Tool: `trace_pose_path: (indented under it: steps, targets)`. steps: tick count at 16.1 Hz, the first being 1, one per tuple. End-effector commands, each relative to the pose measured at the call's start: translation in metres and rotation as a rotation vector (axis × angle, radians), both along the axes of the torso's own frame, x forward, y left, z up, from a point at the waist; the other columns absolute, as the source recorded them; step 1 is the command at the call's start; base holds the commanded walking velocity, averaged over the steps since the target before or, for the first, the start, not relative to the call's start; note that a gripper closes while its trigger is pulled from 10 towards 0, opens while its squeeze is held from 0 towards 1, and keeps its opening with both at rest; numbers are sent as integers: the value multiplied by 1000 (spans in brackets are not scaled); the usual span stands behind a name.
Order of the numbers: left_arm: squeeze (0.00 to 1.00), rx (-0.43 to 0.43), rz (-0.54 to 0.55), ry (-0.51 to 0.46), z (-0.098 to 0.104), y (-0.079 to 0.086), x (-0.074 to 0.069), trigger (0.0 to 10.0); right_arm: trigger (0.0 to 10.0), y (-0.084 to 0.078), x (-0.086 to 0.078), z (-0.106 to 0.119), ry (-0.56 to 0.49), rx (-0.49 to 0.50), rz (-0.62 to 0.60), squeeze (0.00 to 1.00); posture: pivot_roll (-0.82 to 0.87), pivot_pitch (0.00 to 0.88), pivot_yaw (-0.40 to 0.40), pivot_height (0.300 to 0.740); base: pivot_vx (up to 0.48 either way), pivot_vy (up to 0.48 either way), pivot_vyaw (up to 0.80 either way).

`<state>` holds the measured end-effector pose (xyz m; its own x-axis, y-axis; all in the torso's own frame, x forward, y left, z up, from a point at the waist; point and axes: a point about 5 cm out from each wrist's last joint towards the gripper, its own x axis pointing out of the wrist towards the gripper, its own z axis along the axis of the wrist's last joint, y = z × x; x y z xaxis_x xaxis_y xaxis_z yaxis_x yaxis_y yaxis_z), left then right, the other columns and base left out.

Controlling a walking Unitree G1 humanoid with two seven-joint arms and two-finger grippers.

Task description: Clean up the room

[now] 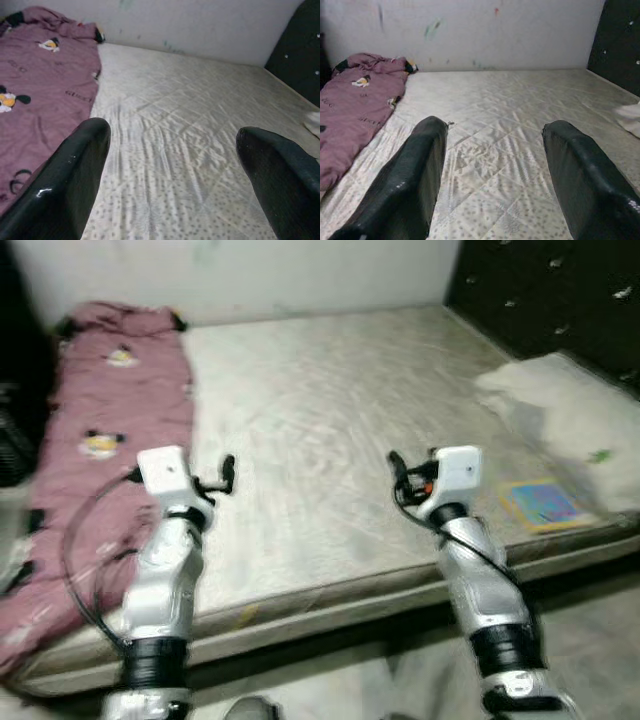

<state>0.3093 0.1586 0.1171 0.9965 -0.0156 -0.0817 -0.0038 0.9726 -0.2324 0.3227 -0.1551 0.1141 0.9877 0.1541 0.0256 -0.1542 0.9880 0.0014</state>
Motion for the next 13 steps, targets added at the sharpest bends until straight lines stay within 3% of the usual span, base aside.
trace_pose_path:
  steps: [1,4,6,13]
  targets:
    - [0,4,-12,-6,2,-2,0,10000,10000,-1,1,3,-15,-5,-4,0,-13,0,15,740,0,0,494]
    - [0,-10,-11,-1,1,-2,0,10000,10000,-1,1,3,-14,-10,-2,0,-13,0,15,740,0,0,581]
    - [0,-15,-9,-1,1,-2,0,10000,10000,-2,1,2,-10,-5,-4,0,-13,0,15,740,0,0,0]
    - [0,-28,-8,-5,2,-2,0,10000,10000,-2,2,3,-7,-6,-7,0,-14,0,14,740,0,463,0]
